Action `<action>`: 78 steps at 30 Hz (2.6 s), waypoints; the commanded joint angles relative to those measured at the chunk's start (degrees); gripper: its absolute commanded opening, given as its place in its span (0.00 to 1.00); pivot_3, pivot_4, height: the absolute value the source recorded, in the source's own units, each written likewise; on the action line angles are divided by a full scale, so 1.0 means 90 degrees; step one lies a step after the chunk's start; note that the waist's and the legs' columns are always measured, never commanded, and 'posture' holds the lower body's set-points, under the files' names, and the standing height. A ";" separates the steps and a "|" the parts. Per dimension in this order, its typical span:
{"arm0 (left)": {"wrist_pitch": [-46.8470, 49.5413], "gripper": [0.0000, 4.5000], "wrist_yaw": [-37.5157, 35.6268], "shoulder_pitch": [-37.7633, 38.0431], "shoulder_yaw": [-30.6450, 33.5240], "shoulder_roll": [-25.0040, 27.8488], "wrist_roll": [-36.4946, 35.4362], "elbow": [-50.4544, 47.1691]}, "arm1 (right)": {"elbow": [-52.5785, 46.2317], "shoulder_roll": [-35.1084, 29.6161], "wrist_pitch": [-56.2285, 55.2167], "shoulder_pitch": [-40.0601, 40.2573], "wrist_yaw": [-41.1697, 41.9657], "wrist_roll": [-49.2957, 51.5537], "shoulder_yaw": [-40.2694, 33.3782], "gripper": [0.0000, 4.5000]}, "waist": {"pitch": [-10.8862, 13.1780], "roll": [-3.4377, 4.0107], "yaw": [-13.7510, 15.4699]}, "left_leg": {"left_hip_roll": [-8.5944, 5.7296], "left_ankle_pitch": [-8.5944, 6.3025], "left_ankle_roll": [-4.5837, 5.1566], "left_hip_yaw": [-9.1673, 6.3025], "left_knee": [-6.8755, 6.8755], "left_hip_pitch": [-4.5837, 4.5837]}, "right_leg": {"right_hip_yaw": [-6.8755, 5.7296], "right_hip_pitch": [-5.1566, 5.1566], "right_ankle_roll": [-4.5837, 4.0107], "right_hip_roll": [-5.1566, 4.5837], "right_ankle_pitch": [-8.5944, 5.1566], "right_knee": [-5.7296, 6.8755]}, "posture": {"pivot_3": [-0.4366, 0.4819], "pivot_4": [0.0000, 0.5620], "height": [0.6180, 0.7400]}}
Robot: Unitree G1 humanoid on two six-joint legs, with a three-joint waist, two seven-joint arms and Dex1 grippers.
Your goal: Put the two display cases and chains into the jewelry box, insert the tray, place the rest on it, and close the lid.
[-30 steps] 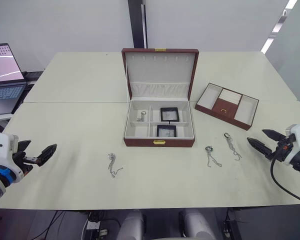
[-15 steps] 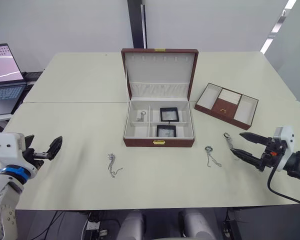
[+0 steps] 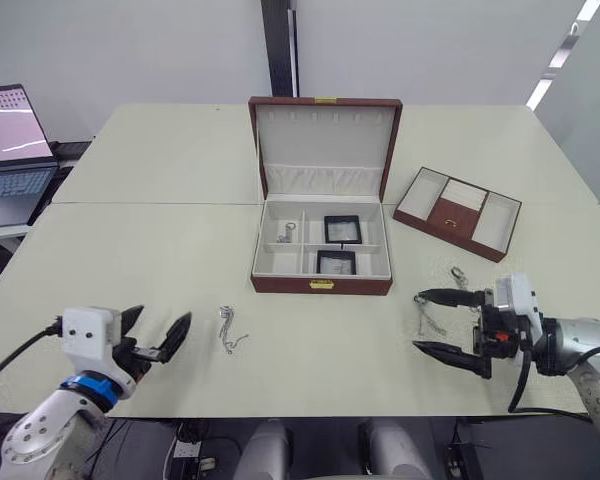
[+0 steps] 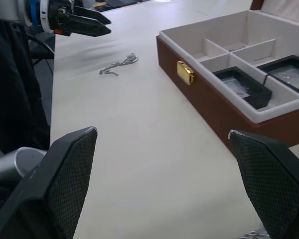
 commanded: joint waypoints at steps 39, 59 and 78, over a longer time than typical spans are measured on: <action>-0.0726 0.47 0.0276 -0.0321 -0.1914 0.0006 0.1333 0.0847 | -0.0324 -0.0055 0.0052 -0.0141 -0.0408 0.0131 -0.0066 1.00 | -0.0003 0.0005 0.0001 | 0.0000 -0.0003 0.0002 -0.0001 -0.0018 0.0078 | -0.0002 0.0082 0.0001 0.0001 -0.0002 -0.0024 | 0.48 0.27 1.00; -0.0830 0.00 0.0310 -0.0717 -0.1478 -0.0125 0.0707 0.0507 | -0.0042 -0.0029 -0.0148 -0.0214 -0.0388 0.0080 -0.0117 1.00 | -0.0001 0.0001 0.0001 | 0.0004 -0.0003 0.0002 -0.0004 -0.0019 0.0076 | -0.0004 0.0081 0.0002 0.0002 -0.0002 -0.0026 | 0.48 0.27 1.00; 0.0119 0.00 0.0915 -0.2202 -0.1251 -0.0020 -0.0458 -0.0383 | 0.0021 -0.0016 0.0068 -0.0846 -0.0693 0.0239 -0.0432 1.00 | 0.0001 -0.0002 0.0003 | 0.0002 -0.0003 0.0001 -0.0006 -0.0021 0.0072 | -0.0007 0.0080 0.0001 0.0003 -0.0002 -0.0033 | 0.48 0.27 1.00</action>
